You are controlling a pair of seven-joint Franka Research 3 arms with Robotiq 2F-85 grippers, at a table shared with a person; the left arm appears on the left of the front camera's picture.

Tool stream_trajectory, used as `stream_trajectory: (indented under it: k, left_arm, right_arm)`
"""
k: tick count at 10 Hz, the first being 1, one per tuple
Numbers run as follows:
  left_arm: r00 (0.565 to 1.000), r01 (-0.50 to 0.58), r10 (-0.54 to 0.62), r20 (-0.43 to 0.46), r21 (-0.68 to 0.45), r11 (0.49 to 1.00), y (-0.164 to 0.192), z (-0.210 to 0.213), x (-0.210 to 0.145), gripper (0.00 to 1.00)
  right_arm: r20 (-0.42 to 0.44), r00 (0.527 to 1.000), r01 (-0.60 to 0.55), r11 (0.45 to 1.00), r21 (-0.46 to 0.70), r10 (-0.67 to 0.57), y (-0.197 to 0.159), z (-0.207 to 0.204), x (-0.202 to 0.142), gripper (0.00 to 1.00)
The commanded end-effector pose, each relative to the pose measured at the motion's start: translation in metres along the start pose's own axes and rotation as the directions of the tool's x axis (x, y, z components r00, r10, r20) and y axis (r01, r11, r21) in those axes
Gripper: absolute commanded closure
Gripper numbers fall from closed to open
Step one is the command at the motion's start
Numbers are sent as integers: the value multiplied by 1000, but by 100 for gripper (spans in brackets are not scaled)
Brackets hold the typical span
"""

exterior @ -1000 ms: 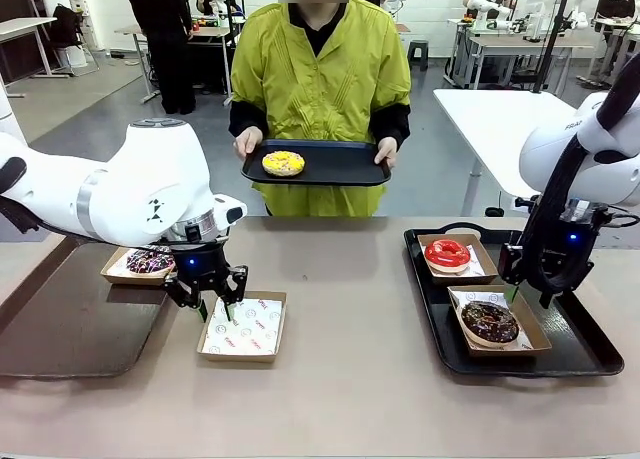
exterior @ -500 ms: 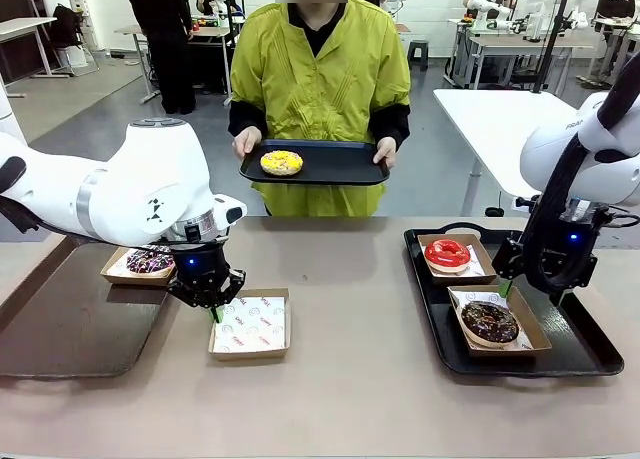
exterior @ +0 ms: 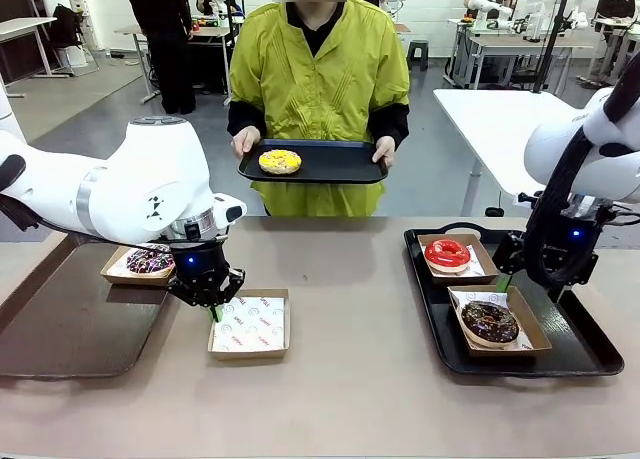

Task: Individually package the donuts and arrange them on the tray.
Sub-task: Place the picked Paper togo box on the Handle tray while simultaneously picking up another Paper togo box from the table with the other hand.

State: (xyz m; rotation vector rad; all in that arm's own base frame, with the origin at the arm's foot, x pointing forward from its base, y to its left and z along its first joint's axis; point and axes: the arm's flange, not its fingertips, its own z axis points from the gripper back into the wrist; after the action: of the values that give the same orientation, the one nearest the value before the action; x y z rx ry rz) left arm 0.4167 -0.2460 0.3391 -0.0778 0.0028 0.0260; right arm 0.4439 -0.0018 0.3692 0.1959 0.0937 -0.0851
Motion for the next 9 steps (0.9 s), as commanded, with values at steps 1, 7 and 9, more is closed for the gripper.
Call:
stream_trajectory:
  k: [1, 7, 9]
  left_arm:
    - [998, 58, -58, -12, -21, 998, 10, 46, 1, 100]
    - [997, 56, -53, 63, -38, 998, 18, 173, 59, 100]
    - [995, 56, -56, 77, -1, 998, 9, 194, 90, 100]
  right_arm:
    - [7, 1000, -18, 968, 250, 17, -31, 46, -29, 0]
    - [243, 960, -130, 549, 825, -137, -201, 129, -126, 0]
    - [252, 948, -126, 499, 857, -194, -227, 113, -150, 0]
